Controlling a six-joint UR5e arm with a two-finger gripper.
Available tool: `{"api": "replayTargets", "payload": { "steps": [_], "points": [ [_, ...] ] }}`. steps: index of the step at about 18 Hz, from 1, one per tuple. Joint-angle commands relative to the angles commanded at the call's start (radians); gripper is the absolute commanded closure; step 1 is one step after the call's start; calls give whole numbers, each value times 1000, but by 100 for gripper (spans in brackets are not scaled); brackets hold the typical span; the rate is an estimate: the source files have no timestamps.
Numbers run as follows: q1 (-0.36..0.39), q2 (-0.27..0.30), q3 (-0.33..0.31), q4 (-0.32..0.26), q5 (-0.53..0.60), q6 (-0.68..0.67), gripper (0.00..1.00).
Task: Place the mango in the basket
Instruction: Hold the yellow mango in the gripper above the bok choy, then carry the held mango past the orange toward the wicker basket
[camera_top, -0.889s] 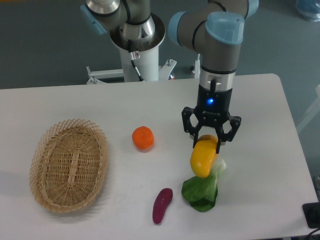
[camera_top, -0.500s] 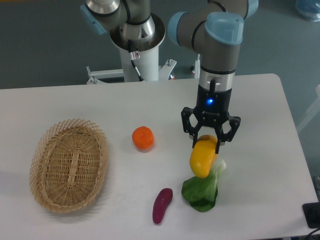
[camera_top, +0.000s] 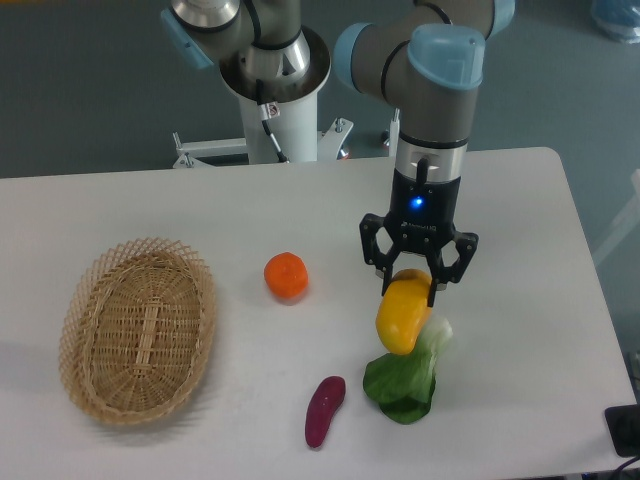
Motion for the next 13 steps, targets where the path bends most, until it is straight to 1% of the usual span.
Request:
{"api": "replayTargets", "payload": {
  "steps": [3,6,7,8,9,10,11,13],
  "points": [
    [-40,0,-9,0,9,-58,47],
    [-113,14,-34,0,32,-161,47],
    [-139,15,-38,2,55,-179,47],
    [-175,15,-47,2,84,-189,47],
    [-234,14,-60,2,135,-201,47],
    [-283,12,-66,2,182,-242,47],
    [-329,14,-74,2,198,-290,47],
    [-380,9,-78,2,201,-330,47]
  ]
}}
